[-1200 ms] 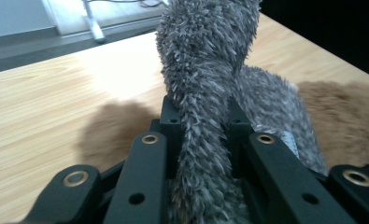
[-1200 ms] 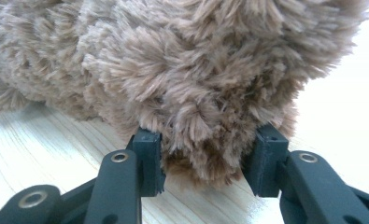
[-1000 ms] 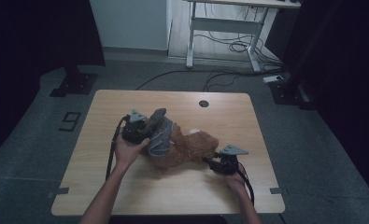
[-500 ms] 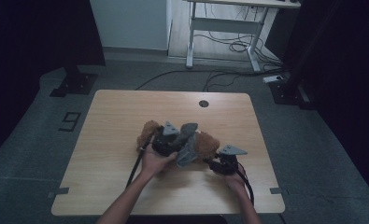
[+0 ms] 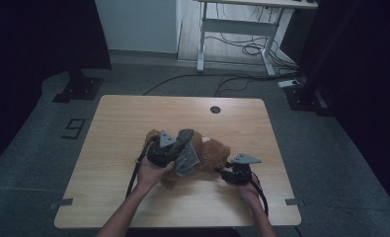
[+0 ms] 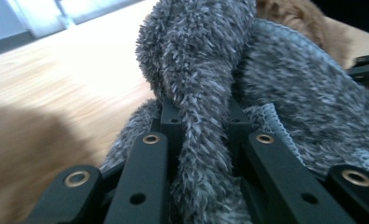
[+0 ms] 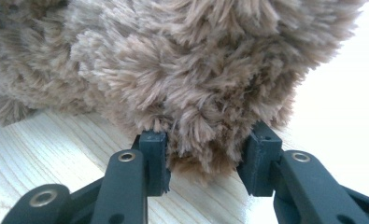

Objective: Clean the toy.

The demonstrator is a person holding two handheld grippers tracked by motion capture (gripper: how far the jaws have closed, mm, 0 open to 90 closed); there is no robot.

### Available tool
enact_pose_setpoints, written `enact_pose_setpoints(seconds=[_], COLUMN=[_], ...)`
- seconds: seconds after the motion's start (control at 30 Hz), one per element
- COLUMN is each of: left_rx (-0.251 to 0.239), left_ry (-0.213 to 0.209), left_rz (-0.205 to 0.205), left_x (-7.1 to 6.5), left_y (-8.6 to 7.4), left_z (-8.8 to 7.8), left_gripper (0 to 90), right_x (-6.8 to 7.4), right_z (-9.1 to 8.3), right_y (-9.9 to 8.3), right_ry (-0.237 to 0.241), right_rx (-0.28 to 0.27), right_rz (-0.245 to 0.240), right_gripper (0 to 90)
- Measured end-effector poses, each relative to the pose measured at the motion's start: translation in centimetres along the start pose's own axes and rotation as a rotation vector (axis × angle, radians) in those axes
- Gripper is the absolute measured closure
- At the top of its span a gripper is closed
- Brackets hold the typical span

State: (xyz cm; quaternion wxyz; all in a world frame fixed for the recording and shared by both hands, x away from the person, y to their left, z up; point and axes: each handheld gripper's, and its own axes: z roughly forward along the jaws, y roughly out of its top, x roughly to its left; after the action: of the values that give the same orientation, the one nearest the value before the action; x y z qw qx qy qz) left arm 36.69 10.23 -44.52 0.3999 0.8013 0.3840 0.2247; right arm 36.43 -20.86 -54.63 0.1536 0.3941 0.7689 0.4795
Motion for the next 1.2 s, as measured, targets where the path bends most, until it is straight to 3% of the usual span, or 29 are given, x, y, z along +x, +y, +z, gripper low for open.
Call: enact_pose_setpoints(seconds=[0.13,0.23,0.33,0.43,0.5,0.57,0.63,0.8,0.97,1.2], left_rx=[0.009,0.014,0.027,0.039,0.052,0.075,0.057,0.026,0.037,0.05], left_ry=[0.034,0.028,0.048,0.048,0.033,0.029,0.04,0.035,0.046,0.054], left_rz=[-0.048,-0.101,-0.115,-0.126,-0.126,-0.101,-0.112,-0.167,-0.158,-0.172], left_x=[2.4,4.1,4.9,5.1,4.5,3.4,2.9,3.8,4.9,6.2], left_y=[-1.5,-3.1,-4.5,-5.7,-6.4,-7.1,-7.5,-7.2,-5.3,-2.1], left_z=[-1.2,-2.0,-2.6,-3.0,-2.7,-2.0,-1.6,0.3,2.5,5.8], left_gripper=[76.1,76.0,75.9,75.9,76.2,76.7,77.1,77.3,77.3,77.2], right_x=[-0.1,-0.1,-0.1,0.0,0.0,0.1,0.2,0.2,-0.4,-2.4], right_z=[0.0,0.0,0.0,0.0,0.1,0.2,0.4,1.1,2.4,3.1], right_y=[-0.1,-0.1,0.0,0.0,0.0,0.0,0.1,0.7,2.1,2.7], right_ry=[0.002,0.003,0.004,0.001,-0.001,0.002,-0.001,-0.025,-0.074,-0.144], right_rx=[0.0,-0.002,-0.002,0.005,0.012,0.023,0.025,0.013,0.004,-0.024], right_rz=[0.008,0.008,0.008,0.011,0.014,0.01,0.002,0.012,0.01,0.063], right_gripper=[59.2,59.5,60.0,60.5,61.2,61.5,61.7,62.9,63.4,63.4])
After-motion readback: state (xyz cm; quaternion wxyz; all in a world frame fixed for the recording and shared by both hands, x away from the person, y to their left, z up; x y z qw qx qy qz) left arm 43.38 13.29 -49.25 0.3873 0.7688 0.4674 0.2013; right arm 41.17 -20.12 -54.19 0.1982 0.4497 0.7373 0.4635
